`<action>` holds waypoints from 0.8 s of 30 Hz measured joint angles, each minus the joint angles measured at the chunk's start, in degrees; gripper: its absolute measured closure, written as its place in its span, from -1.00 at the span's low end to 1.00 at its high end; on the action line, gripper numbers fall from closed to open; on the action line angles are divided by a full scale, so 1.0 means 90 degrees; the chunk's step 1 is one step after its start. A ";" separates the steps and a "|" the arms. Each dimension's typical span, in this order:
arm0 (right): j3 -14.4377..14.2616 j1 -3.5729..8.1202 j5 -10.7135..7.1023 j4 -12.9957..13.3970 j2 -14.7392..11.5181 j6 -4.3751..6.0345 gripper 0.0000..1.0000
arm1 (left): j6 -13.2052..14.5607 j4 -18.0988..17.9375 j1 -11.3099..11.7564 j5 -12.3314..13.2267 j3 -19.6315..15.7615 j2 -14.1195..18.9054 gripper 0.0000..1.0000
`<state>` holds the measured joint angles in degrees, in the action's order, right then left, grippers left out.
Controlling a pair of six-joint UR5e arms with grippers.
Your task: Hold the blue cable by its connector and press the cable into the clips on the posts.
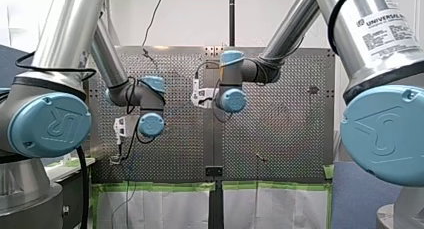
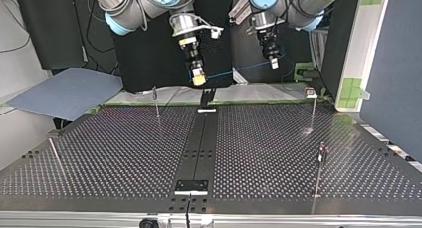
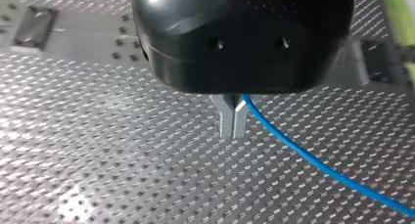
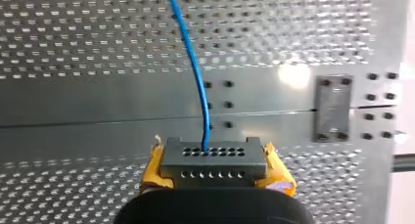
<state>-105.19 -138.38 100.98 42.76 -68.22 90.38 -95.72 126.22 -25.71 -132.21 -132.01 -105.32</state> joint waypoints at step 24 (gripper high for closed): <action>0.0549 0.0128 -0.0648 -0.0561 -0.0072 0.0043 1.00 | 0.0145 0.1515 0.0375 -0.0654 0.0666 0.1544 1.00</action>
<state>-100.25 -137.23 95.15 37.71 -68.87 90.77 -94.42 139.85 -22.33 -138.10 -126.02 -91.43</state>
